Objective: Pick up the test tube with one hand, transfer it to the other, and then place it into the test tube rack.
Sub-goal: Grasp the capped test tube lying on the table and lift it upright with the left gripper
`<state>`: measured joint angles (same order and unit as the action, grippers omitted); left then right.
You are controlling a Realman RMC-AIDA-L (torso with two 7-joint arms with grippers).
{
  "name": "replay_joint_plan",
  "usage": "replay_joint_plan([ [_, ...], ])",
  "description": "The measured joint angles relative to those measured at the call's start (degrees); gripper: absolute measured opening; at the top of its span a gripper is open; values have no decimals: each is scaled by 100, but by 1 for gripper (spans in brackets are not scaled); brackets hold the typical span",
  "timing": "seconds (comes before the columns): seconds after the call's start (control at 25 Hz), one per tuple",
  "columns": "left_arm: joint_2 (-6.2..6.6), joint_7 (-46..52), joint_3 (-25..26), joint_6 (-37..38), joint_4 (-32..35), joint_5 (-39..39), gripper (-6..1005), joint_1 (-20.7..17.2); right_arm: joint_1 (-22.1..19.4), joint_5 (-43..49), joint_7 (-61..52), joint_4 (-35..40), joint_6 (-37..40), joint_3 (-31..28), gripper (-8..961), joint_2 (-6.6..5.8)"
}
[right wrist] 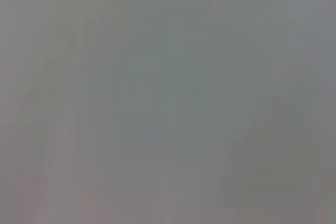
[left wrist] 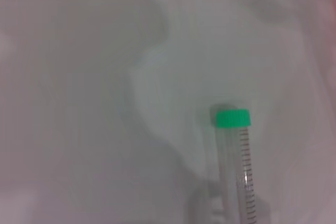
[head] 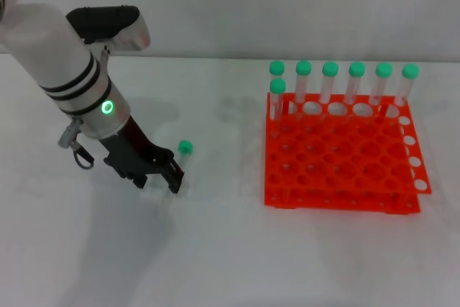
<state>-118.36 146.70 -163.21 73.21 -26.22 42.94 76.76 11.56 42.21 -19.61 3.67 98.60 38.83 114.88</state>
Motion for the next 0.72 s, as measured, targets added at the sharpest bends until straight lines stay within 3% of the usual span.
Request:
replay_joint_plan([
  [0.32,-20,106,0,-260,269,151,581,-110,-28,36,-96,-48,281,43,826,-1],
  [0.56,-26,137,8,-299,281,249,392,-157,-31,24,-309,-52,315,33,823,-1],
  [0.72,-24,137,9,-299,284,318,361,-162,-31,12,-325,-50,417,10,821,-1],
])
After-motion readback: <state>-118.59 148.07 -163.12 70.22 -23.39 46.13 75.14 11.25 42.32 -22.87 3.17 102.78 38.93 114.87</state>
